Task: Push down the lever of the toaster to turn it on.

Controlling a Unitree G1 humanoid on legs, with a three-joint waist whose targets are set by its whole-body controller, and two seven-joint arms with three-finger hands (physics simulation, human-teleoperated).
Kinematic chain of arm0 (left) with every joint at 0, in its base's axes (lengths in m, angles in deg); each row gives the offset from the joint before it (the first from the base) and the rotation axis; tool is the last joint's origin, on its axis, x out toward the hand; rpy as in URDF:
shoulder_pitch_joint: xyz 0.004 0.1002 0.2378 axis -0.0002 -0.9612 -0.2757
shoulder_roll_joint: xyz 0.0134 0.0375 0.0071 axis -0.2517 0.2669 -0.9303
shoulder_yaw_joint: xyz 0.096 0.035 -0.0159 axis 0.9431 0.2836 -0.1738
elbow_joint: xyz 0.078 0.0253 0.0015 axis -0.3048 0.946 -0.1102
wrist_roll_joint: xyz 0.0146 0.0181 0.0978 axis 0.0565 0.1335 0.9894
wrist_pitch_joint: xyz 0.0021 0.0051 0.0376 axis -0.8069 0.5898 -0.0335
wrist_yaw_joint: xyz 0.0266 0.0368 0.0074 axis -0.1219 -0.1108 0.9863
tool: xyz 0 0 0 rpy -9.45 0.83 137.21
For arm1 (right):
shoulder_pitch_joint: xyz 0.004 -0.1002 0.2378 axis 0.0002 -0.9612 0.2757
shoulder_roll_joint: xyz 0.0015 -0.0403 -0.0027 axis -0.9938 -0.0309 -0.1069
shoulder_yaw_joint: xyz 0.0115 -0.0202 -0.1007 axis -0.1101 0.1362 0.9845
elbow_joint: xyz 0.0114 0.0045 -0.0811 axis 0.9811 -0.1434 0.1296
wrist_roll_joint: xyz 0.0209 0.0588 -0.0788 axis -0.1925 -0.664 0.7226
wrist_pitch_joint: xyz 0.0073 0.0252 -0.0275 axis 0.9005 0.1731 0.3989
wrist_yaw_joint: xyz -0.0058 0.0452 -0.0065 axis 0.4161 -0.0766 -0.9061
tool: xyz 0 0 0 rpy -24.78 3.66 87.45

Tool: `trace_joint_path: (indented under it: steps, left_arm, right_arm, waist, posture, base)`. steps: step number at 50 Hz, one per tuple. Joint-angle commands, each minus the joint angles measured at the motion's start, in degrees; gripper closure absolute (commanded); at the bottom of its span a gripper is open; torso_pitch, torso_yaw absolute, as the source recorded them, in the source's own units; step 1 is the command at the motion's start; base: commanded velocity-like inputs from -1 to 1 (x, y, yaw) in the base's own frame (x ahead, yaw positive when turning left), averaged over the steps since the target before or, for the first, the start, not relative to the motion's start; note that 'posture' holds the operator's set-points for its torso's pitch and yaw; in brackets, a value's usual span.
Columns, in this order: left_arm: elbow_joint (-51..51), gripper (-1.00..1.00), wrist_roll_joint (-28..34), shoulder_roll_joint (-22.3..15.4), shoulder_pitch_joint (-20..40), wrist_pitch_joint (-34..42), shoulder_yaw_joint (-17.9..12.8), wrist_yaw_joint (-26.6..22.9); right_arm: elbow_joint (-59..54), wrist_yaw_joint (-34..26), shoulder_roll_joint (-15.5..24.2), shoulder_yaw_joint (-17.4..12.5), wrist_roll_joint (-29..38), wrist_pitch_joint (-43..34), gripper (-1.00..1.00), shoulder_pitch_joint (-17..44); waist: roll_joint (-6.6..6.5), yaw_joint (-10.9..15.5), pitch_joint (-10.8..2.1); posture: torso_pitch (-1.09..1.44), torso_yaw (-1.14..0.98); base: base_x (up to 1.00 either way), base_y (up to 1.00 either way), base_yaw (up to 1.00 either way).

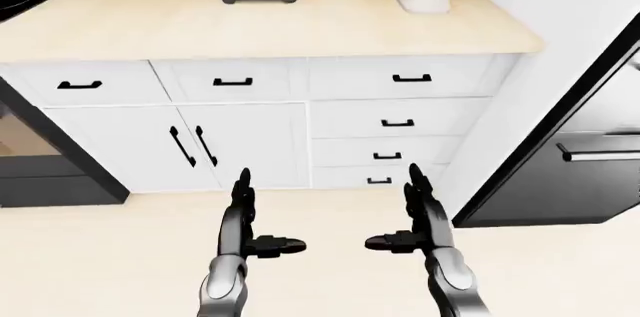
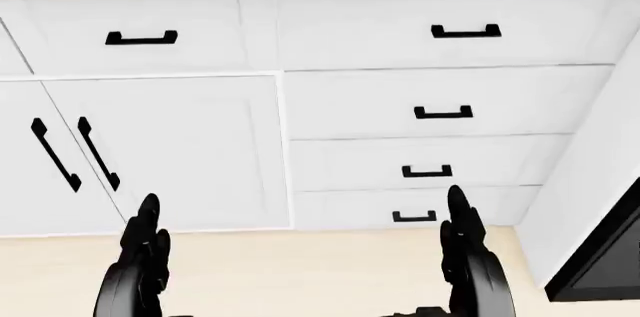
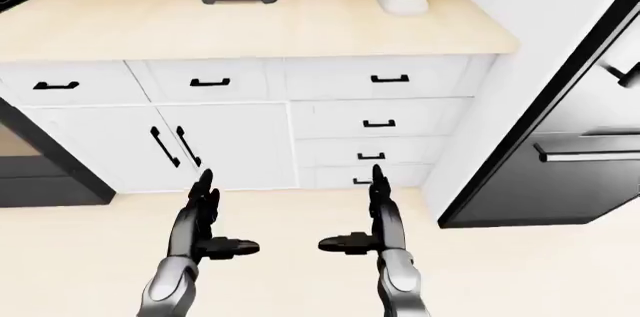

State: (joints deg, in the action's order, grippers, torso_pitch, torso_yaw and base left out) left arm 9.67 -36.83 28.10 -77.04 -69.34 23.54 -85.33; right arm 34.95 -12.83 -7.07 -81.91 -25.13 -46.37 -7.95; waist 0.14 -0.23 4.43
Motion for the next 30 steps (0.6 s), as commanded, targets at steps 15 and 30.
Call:
trace_joint_path:
  steps: [15,30]
  left_arm:
    - [-4.8,-1.0,-0.4,-0.3,2.0,-3.5,-0.6,0.6]
    - [-4.9,-1.0,-0.2,-0.4,2.2,-3.2,-0.6,1.0]
  right_arm:
    - [4.0,-0.7,0.4,0.1,1.5,4.0,-1.0,1.9]
    - [5.5,0.5,0.5,-0.1,2.6,3.3,-1.0,1.5]
  waist:
    - [0.21,0.5,-4.6]
    - [-0.57,0.2,-4.44]
  posture:
    - [0.0,0.0]
    - [0.0,0.0]
  base:
    - [0.0,0.0,0.0]
    - [0.0,0.05,0.0]
